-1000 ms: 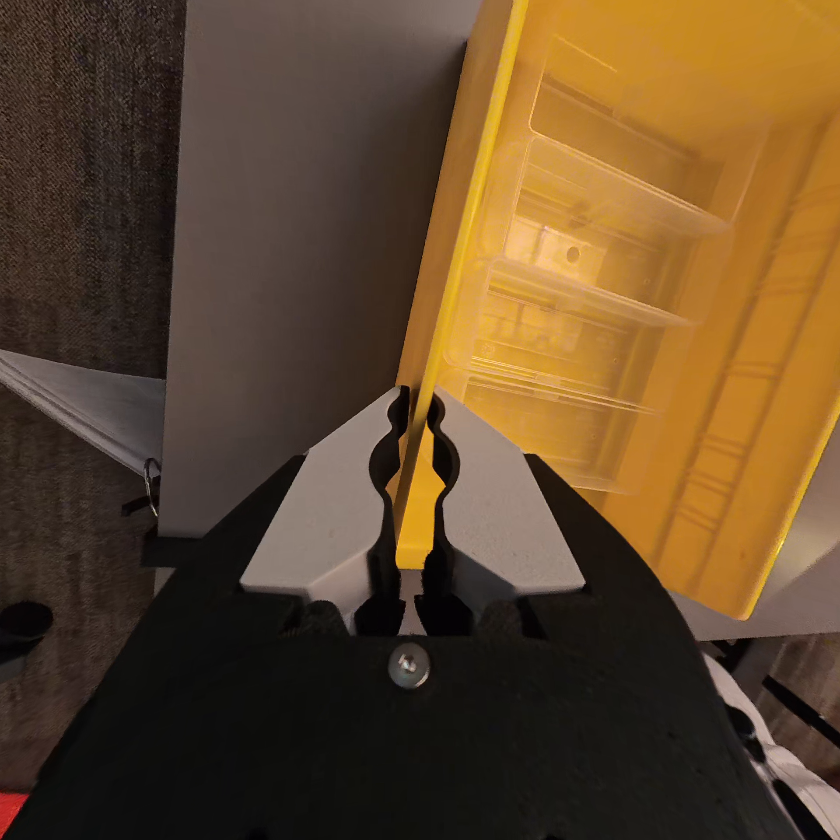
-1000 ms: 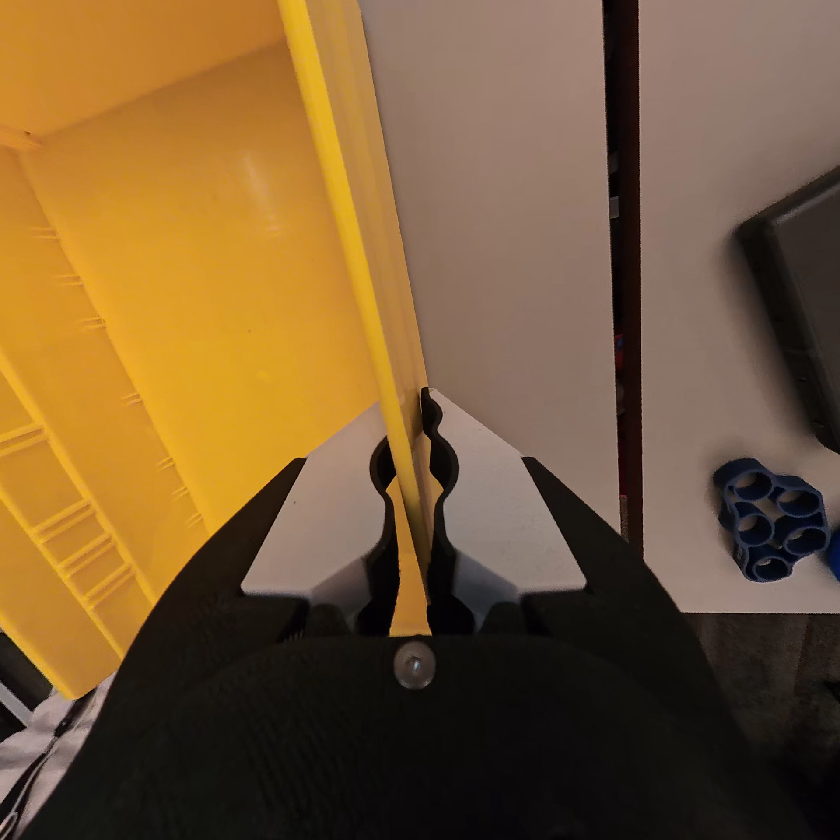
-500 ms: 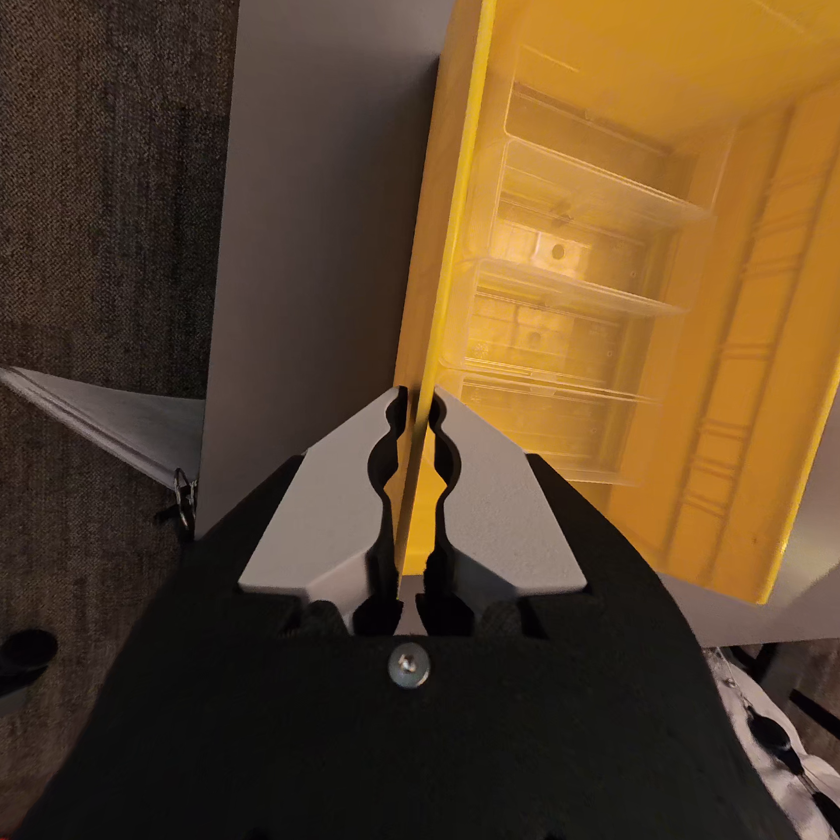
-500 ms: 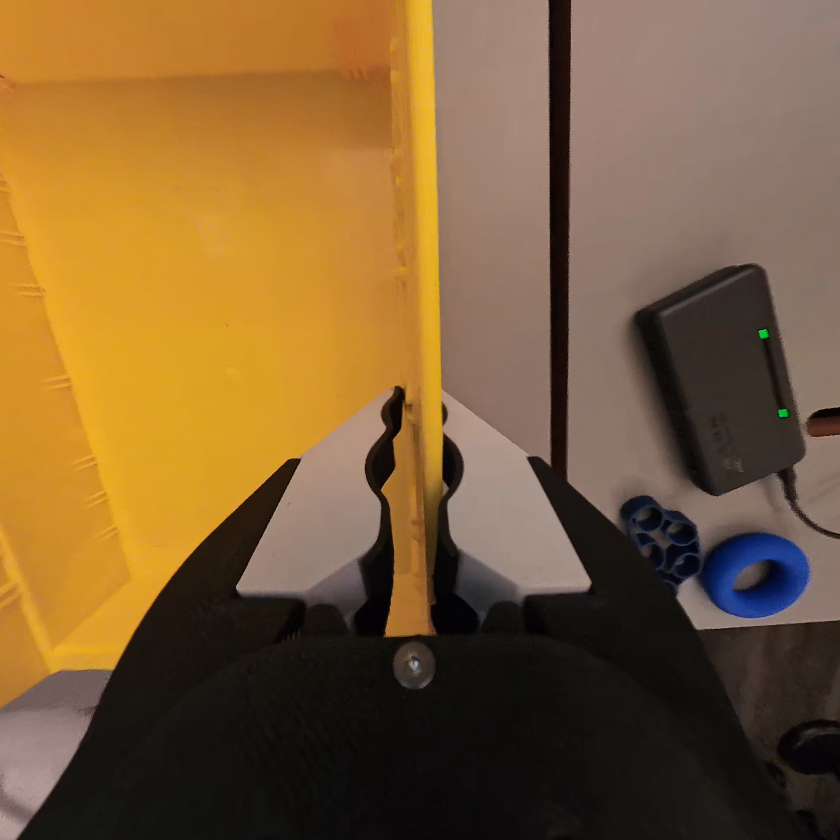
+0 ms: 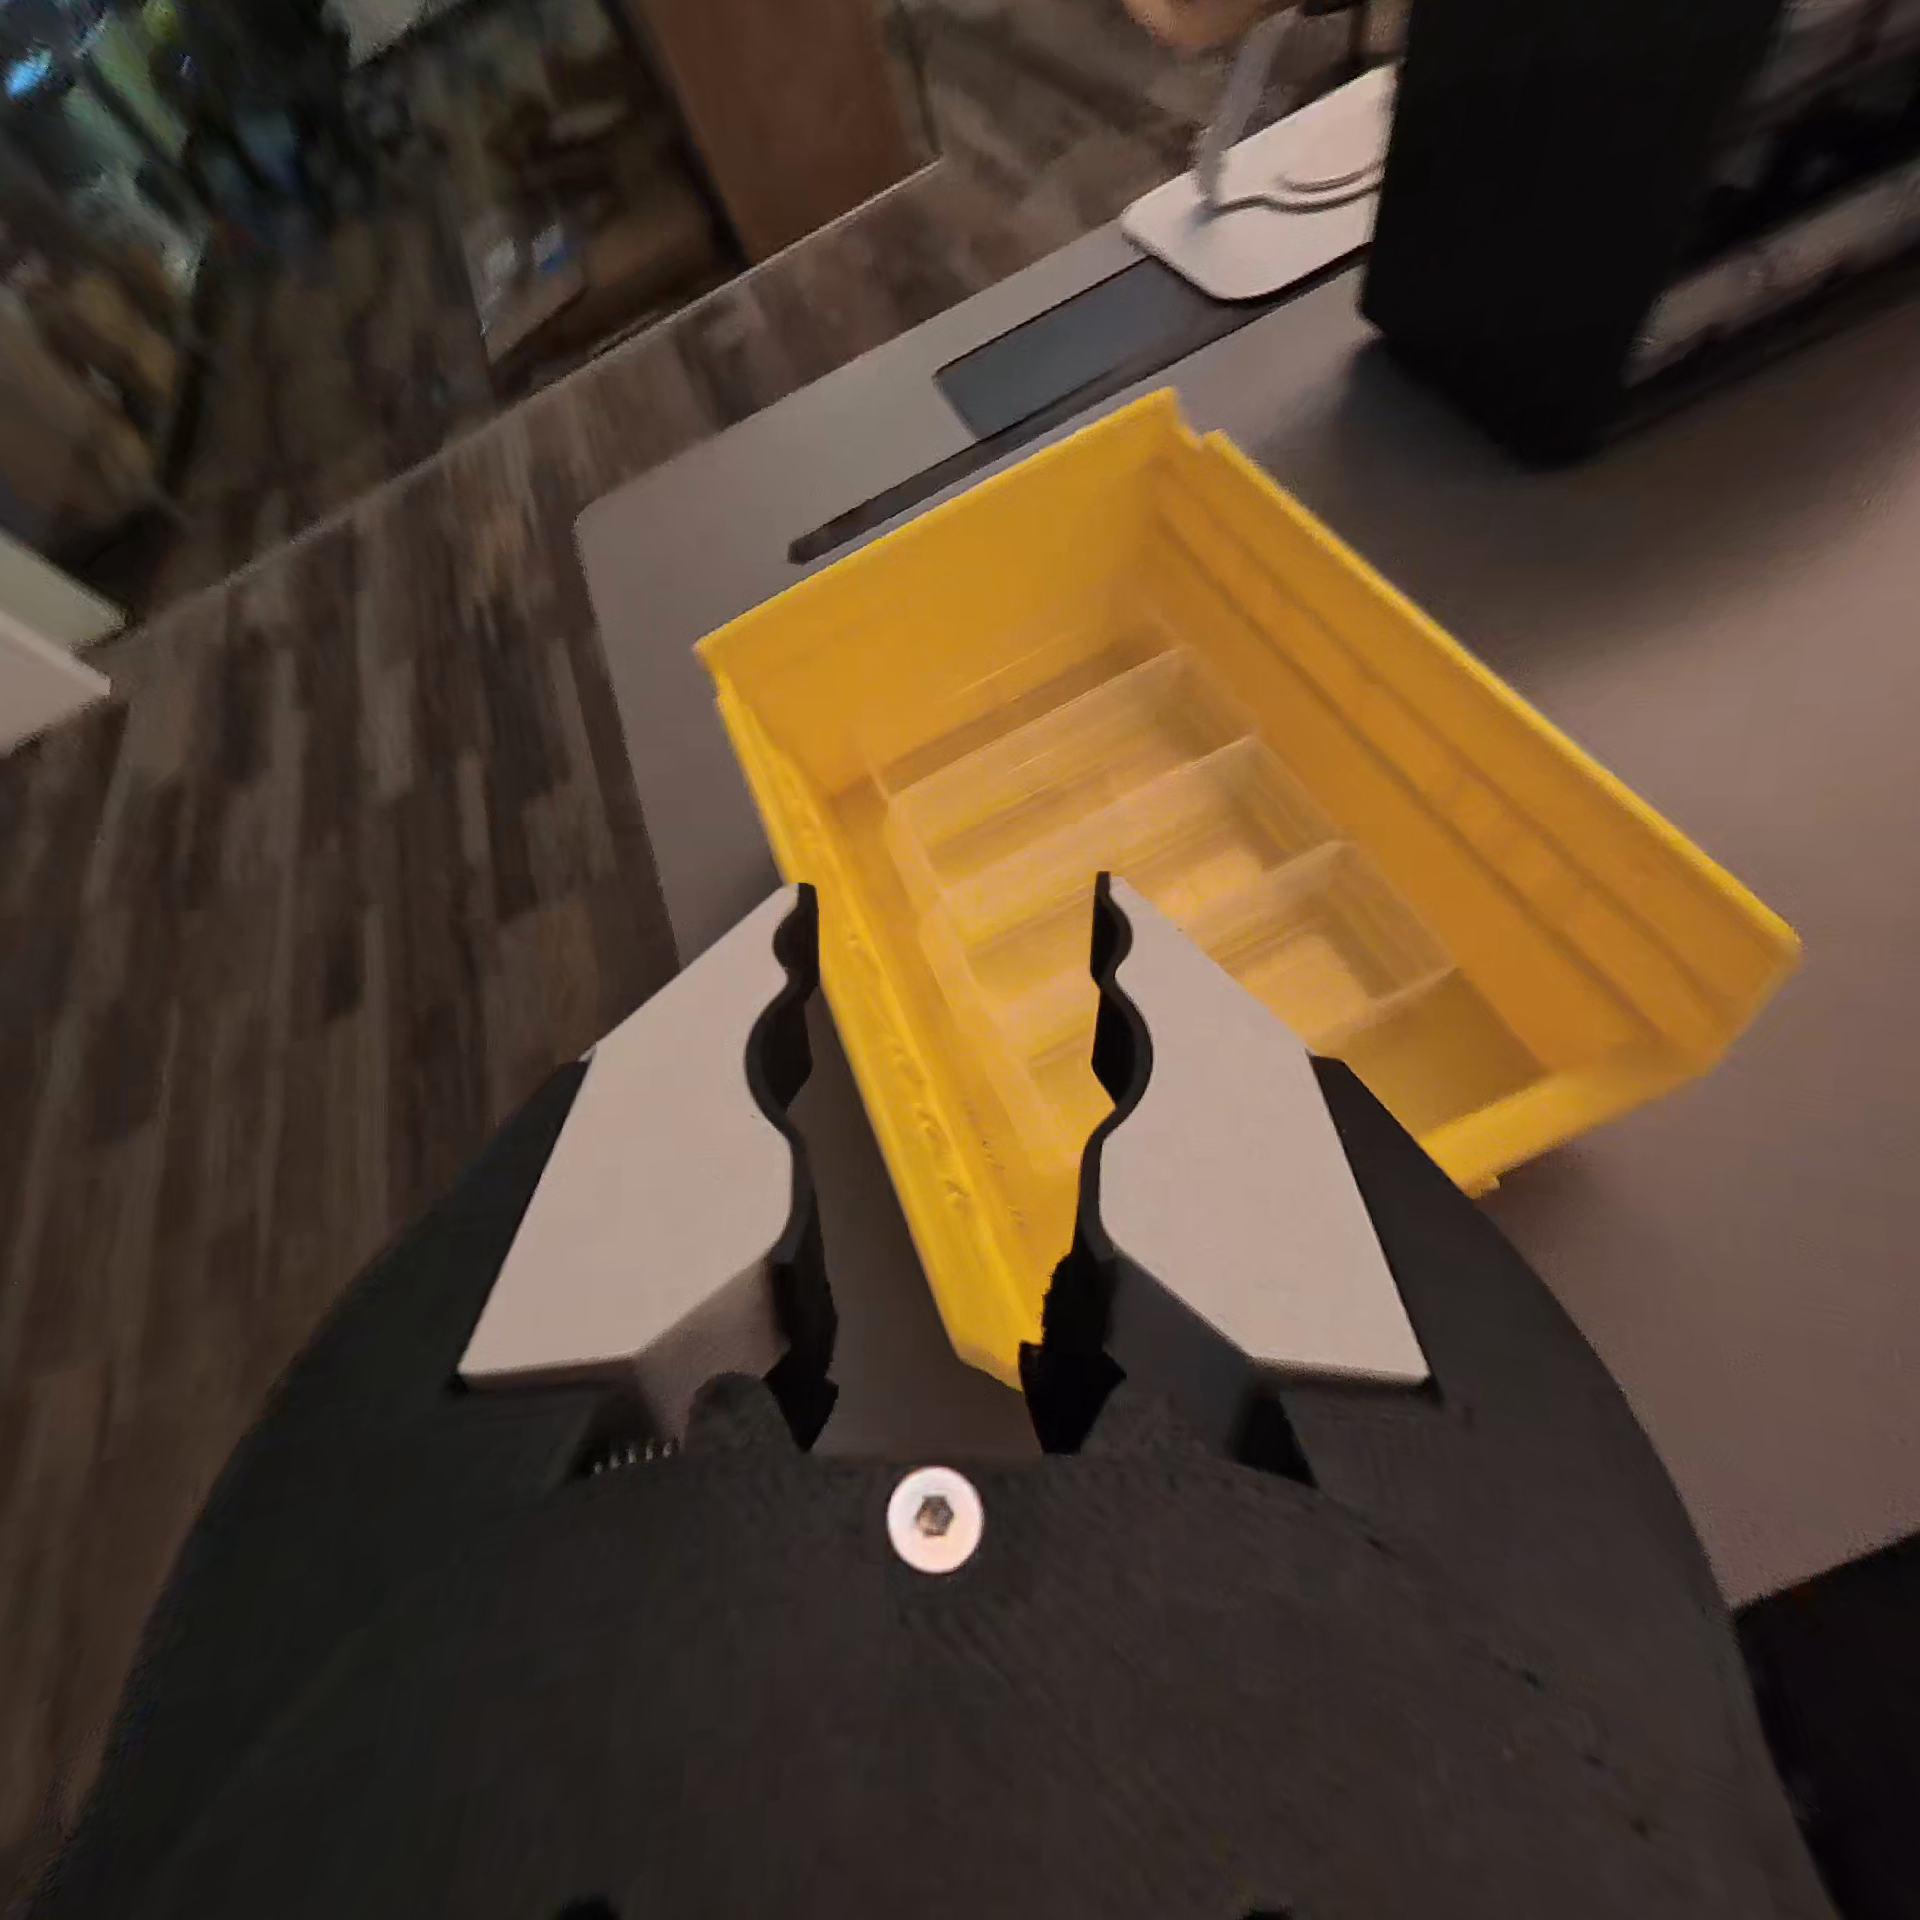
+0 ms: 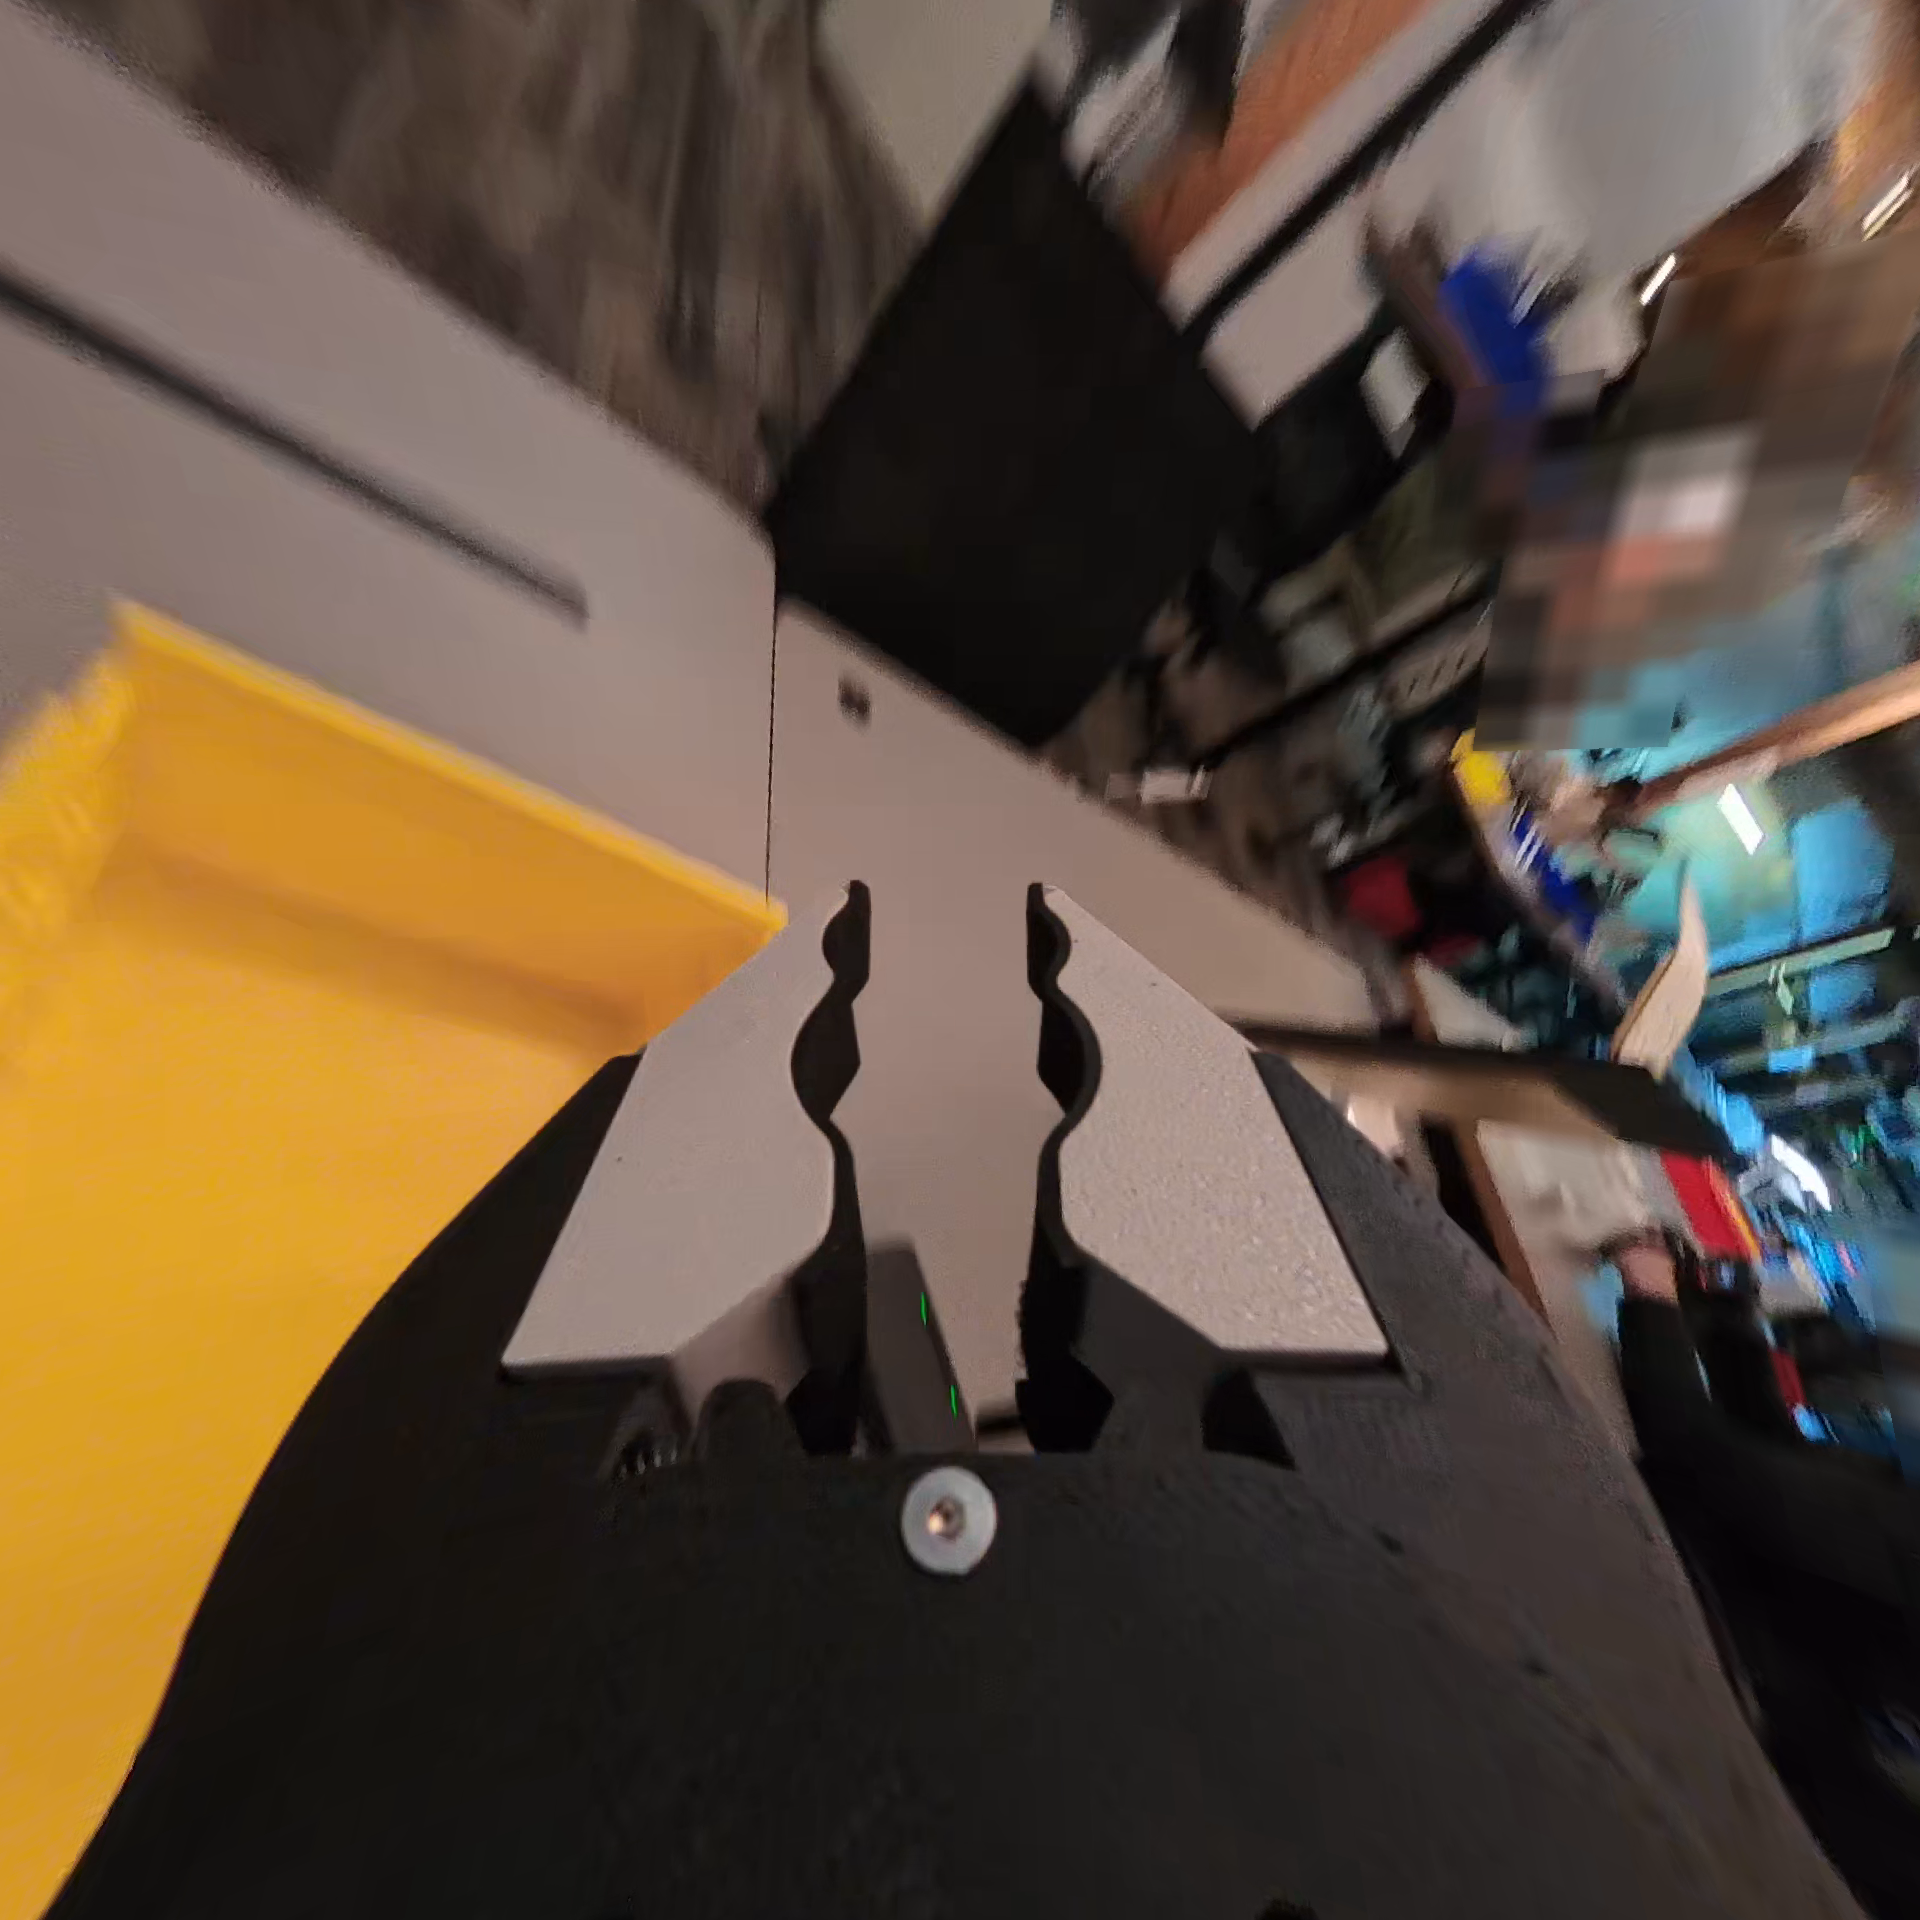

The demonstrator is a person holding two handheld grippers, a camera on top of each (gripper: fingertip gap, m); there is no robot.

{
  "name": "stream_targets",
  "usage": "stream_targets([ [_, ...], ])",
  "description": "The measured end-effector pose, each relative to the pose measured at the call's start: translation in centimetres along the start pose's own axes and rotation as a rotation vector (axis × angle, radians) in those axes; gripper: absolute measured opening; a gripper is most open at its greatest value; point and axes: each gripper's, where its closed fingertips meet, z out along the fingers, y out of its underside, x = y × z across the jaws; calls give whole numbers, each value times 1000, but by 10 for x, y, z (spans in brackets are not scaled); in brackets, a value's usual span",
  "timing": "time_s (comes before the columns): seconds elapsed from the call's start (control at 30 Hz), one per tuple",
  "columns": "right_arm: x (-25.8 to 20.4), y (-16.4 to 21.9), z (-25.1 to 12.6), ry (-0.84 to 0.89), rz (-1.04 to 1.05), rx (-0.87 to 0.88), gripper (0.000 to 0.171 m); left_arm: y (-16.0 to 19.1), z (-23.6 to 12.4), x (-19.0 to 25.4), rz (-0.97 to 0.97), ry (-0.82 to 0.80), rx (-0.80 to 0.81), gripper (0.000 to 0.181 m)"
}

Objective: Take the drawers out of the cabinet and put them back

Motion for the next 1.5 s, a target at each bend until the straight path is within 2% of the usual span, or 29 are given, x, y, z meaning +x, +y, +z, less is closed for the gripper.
stream_targets([
  [0.03, 0, -30, -14, 23, 26, 107, 33, -2, -2, 12, 25, 47, 4, 52],
  [0.13, -17, -115, -61, 1, 151, 437, 60, -1, -5, 46, 105, 192, -7, 54],
  [0.23, -55, -178, -104, -88, 200, 680, 71, 17, -5, 64, 264, 249, -100, 43],
  [0.37, -127, -239, -149, -265, 189, 879, 63, 45, -3, 76, 368, 331, -267, 38],
  [0.47, -173, -275, -193, -462, 280, 1045, 57, 58, -3, 84, 445, 379, -352, 38],
  [0.57, -200, -298, -238, -622, 361, 1178, 55, 70, 6, 82, 526, 372, -428, 33],
  [0.73, -214, -307, -274, -702, 414, 1265, 55, 88, 34, 82, 598, 413, -519, 29],
  [0.83, -210, -300, -277, -716, 440, 1277, 49, 99, 48, 84, 635, 452, -588, 29],
  [0.9, -197, -291, -262, -611, 463, 1268, 43, 106, 55, 85, 652, 470, -632, 29],
  [0.93, -188, -285, -252, -540, 478, 1260, 33, 108, 58, 84, 666, 476, -650, 29],
  [1.0, -176, -279, -233, -484, 495, 1210, 30, 114, 62, 84, 689, 489, -678, 29],
  [1.17, -162, -270, -201, -527, 500, 1074, 36, 131, 69, 86, 709, 514, -742, 24],
  [1.3, -157, -272, -199, -662, 595, 1099, 33, 136, 68, 87, 725, 527, -763, 2],
  [1.37, -160, -271, -195, -700, 597, 1088, 33, 137, 65, 87, 714, 536, -781, 0],
  [1.5, -168, -265, -179, -671, 517, 993, 33, 138, 56, 85, 705, 546, -814, 0],
])
